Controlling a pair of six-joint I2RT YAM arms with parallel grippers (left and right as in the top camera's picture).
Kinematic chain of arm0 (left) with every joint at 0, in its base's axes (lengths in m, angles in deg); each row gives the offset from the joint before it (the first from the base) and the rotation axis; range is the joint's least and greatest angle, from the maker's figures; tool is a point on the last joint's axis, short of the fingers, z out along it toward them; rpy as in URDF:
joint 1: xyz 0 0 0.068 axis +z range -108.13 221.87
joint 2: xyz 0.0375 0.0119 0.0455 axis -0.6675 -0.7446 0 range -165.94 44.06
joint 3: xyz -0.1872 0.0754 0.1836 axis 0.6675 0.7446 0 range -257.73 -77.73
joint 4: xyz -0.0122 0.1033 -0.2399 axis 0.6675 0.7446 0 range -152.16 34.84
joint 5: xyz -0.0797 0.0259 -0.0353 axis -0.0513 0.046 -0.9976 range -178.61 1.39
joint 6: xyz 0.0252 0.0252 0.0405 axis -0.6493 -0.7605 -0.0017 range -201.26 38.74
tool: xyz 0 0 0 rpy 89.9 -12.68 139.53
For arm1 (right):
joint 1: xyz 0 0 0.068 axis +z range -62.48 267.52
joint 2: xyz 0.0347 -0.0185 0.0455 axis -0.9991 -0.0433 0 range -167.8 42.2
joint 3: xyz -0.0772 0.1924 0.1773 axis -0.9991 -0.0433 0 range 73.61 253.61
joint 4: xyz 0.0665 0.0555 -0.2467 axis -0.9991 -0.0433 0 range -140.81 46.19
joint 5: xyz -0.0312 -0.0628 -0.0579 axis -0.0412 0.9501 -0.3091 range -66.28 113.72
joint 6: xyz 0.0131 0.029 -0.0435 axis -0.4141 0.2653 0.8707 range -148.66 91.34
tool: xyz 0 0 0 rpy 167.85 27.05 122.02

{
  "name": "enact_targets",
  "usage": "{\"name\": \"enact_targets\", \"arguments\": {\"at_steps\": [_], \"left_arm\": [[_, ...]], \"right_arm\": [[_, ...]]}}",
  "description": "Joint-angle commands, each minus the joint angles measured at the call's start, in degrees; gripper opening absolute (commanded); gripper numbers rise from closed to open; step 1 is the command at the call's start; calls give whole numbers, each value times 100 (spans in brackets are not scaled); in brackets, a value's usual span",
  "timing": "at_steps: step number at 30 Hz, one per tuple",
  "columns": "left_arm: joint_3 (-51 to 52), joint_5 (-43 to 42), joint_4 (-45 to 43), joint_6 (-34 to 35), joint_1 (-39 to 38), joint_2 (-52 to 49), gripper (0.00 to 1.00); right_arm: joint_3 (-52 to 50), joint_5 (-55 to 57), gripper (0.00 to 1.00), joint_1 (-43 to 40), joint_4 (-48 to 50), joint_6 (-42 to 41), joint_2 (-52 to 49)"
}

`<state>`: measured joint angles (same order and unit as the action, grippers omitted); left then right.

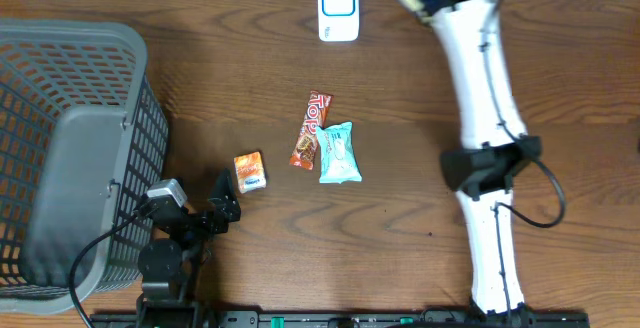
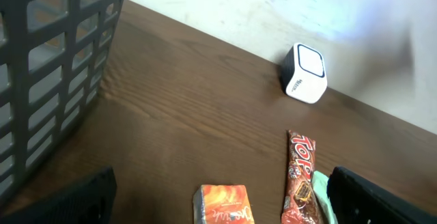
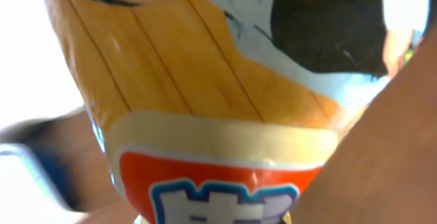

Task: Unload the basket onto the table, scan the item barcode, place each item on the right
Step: 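Carry the snack bag right and drop it at the right edge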

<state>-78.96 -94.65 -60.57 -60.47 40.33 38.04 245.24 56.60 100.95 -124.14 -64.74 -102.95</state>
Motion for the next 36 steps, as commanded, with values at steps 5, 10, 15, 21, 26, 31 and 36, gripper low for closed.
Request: {"name": "enact_targets", "arguments": {"at_steps": [5, 10, 15, 21, 26, 31, 36], "left_arm": [[101, -52, 181, 52, 24, 0, 98], [101, -52, 181, 50, 24, 0, 98], [101, -55, 181, 50, 24, 0, 98], [101, -52, 181, 52, 24, 0, 98], [101, -52, 181, 52, 24, 0, 98], [101, -52, 181, 52, 24, 0, 98], [101, -52, 181, 52, 24, 0, 98]], "right_arm": [[348, -52, 1, -1447, -1303, -424, 15], [341, -616, 1, -2271, -1609, -466, 15], [341, -673, 1, -2804, -1698, -227, 17], [299, -968, 1, -3314, -1698, -2, 15], [162, -831, 1, -3637, -1670, 361, 11], [-415, -623, 1, -3934, -1292, 693, 11], [-1606, -658, 1, -4207, -273, 1733, 9]]}}
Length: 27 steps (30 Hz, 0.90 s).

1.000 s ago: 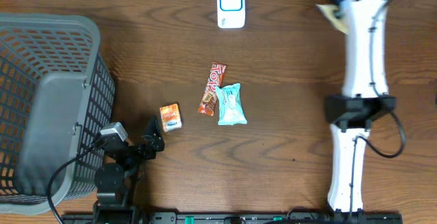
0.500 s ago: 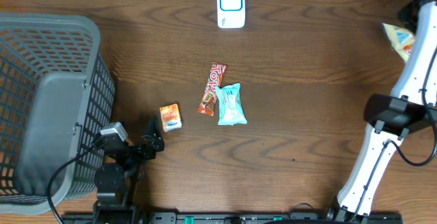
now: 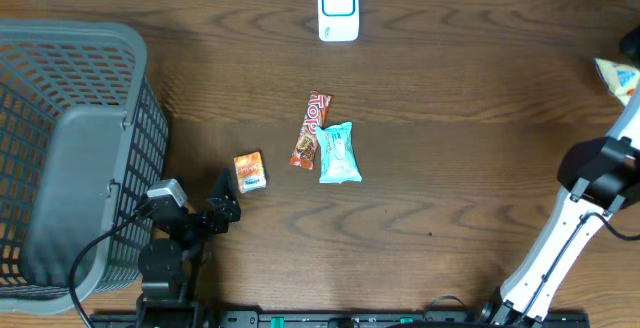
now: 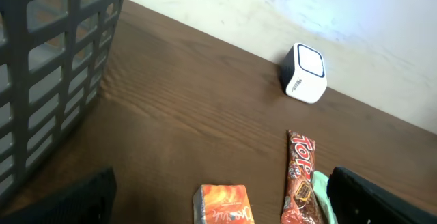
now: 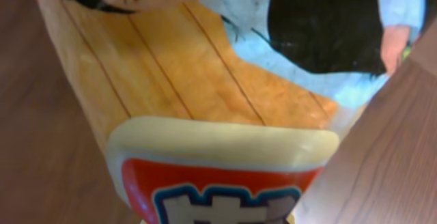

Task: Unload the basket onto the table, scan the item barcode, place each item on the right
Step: 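Carry the snack bag right and drop it at the right edge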

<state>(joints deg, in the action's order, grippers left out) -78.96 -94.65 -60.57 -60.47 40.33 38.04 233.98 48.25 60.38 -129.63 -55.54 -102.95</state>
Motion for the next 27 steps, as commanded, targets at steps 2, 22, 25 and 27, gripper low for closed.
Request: {"name": "enact_targets", "arguments": {"at_steps": [2, 22, 25, 27], "left_arm": [[101, -52, 181, 52, 24, 0, 98], [101, -52, 181, 52, 24, 0, 98], [101, -52, 181, 50, 24, 0, 98], [101, -52, 181, 52, 24, 0, 98]], "right_arm": [[-1038, 33, 1, -238, 737, 1362, 9], [-2778, 262, 99, -664, 1753, 1921, 136], [-2640, -181, 99, -647, 1663, 1921, 400], [-2573, -546, 99, -645, 1665, 1921, 632]]}}
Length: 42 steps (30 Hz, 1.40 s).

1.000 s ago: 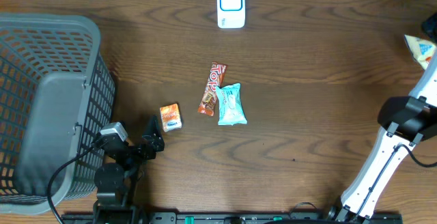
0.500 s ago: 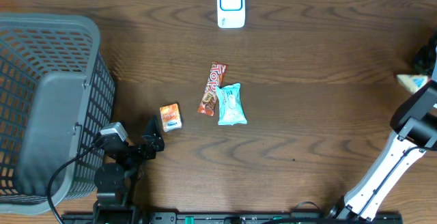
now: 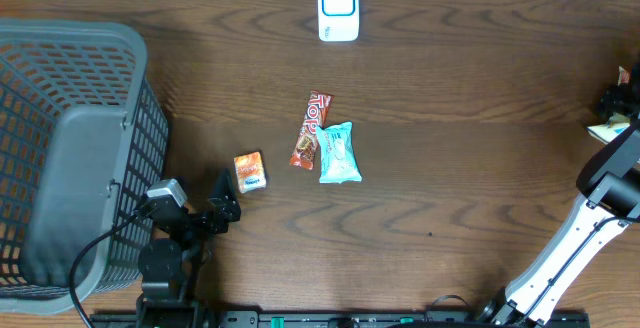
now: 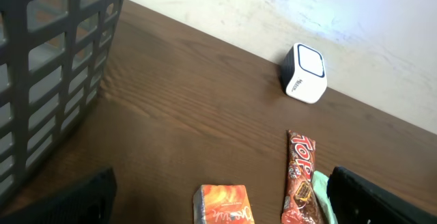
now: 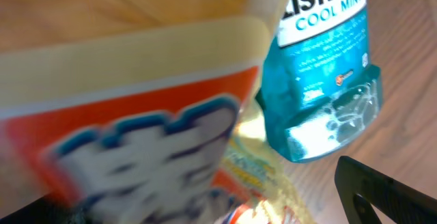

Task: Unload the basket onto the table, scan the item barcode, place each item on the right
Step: 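Carry the snack bag right and drop it at the right edge, then move the right gripper back toward the TOP bar and wipes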

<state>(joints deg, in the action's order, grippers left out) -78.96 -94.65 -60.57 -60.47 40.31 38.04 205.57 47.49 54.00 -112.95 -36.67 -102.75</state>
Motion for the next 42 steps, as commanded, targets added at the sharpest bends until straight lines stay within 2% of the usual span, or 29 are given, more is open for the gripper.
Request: {"name": "enact_targets", "arguments": {"at_steps": [1, 10, 19, 26, 32, 42], "left_arm": [[101, -52, 181, 50, 26, 0, 98], [101, -52, 181, 52, 26, 0, 98], [101, -52, 181, 52, 26, 0, 98], [101, -52, 181, 52, 26, 0, 98], [101, -52, 181, 50, 26, 0, 98], [101, -52, 181, 52, 26, 0, 98]], "right_arm": [[295, -629, 99, -2, 7, 37, 730], [310, -1746, 99, 164, 275, 33, 2052], [310, -2597, 99, 688, 293, -142, 3209], [310, -2345, 99, 1554, 260, -267, 3978], [308, -1663, 99, 2448, 50, -267, 4168], [232, -1644, 99, 3565, -188, -269, 3606]]}}
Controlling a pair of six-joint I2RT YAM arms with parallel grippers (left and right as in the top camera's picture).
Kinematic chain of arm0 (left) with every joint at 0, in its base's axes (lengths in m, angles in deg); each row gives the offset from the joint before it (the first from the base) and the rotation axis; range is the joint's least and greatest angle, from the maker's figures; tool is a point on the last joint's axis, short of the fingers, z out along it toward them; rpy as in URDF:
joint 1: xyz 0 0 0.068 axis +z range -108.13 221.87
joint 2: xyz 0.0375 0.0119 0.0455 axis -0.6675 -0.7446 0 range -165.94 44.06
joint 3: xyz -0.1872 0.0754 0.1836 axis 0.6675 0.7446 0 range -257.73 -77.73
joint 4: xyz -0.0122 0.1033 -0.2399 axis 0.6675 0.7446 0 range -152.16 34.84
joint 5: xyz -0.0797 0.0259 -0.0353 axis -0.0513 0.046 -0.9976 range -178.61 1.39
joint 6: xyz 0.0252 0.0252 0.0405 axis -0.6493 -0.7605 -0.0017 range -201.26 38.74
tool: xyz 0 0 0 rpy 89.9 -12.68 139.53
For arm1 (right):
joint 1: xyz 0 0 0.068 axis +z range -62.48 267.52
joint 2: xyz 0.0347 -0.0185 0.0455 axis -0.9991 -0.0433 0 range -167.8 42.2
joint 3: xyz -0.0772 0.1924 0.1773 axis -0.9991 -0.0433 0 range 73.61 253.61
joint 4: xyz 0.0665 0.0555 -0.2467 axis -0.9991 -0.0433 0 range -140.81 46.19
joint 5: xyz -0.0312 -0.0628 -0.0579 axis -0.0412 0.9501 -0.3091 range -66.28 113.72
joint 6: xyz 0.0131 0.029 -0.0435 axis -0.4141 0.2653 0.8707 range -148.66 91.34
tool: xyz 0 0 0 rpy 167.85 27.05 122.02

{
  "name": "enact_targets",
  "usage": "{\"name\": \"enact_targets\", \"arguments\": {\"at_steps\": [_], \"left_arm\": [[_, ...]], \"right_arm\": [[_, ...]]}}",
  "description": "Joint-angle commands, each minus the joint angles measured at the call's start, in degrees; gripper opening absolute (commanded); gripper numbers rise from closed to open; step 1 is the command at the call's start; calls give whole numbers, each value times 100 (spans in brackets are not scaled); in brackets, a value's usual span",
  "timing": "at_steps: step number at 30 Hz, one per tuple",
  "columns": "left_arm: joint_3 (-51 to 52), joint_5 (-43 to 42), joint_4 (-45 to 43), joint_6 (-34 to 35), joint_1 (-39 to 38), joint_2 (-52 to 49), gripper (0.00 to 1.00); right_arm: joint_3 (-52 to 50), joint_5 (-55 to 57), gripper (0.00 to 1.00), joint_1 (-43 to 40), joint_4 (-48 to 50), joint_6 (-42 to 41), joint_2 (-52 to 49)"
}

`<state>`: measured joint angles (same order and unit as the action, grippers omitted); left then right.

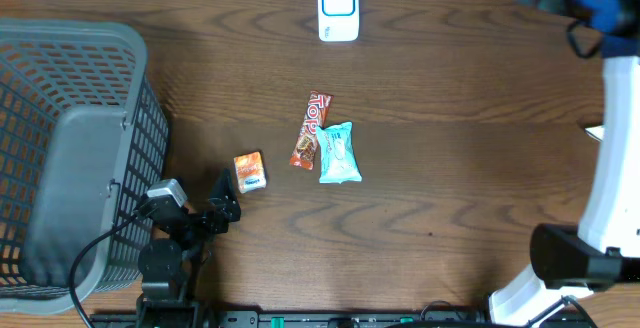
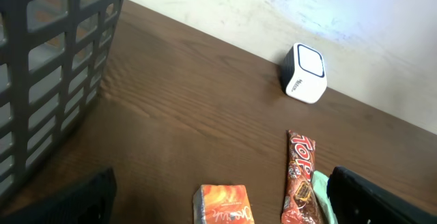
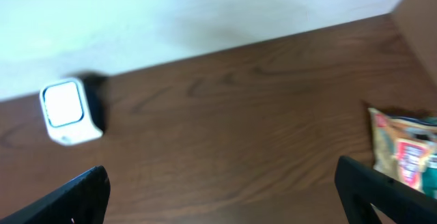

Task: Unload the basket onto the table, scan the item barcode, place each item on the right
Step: 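Move the right gripper back toward the TOP bar and wipes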

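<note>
The white barcode scanner stands at the table's far edge; the right wrist view shows the scanner too. A red chocolate bar, a teal packet and a small orange box lie mid-table. My left gripper rests open just short of the orange box, holding nothing. My right gripper hangs open and empty high at the far right. An orange snack bag lies to its right, apart from its fingers.
A large grey basket fills the left side, and its wall is close to my left gripper. A corner of the snack bag shows at the right table edge. The right arm runs along the right side.
My right gripper was pressed close to the snack bag beside a blue mouthwash bottle at the right edge. Now it is open, empty and back toward the far edge. The left arm is unchanged.
My right gripper first held the snack bag up near the scanner. Then it held the bag at the table's right edge, then low beside a mouthwash bottle there. Now the bag lies at the right and the gripper is empty. The left arm never moved.
</note>
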<state>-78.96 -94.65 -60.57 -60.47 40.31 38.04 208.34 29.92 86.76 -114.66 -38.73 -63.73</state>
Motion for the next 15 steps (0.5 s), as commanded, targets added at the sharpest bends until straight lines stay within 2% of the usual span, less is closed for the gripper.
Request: {"name": "enact_targets", "arguments": {"at_steps": [1, 12, 15], "left_arm": [[101, -52, 181, 52, 26, 0, 98], [101, -52, 181, 52, 26, 0, 98], [101, -52, 181, 50, 26, 0, 98]], "right_arm": [[-68, 63, 99, 411, -57, -63, -398], [-216, -144, 99, 1923, -688, -1130, -2149], [-216, -219, 99, 2304, -756, -1204, -2533]]}}
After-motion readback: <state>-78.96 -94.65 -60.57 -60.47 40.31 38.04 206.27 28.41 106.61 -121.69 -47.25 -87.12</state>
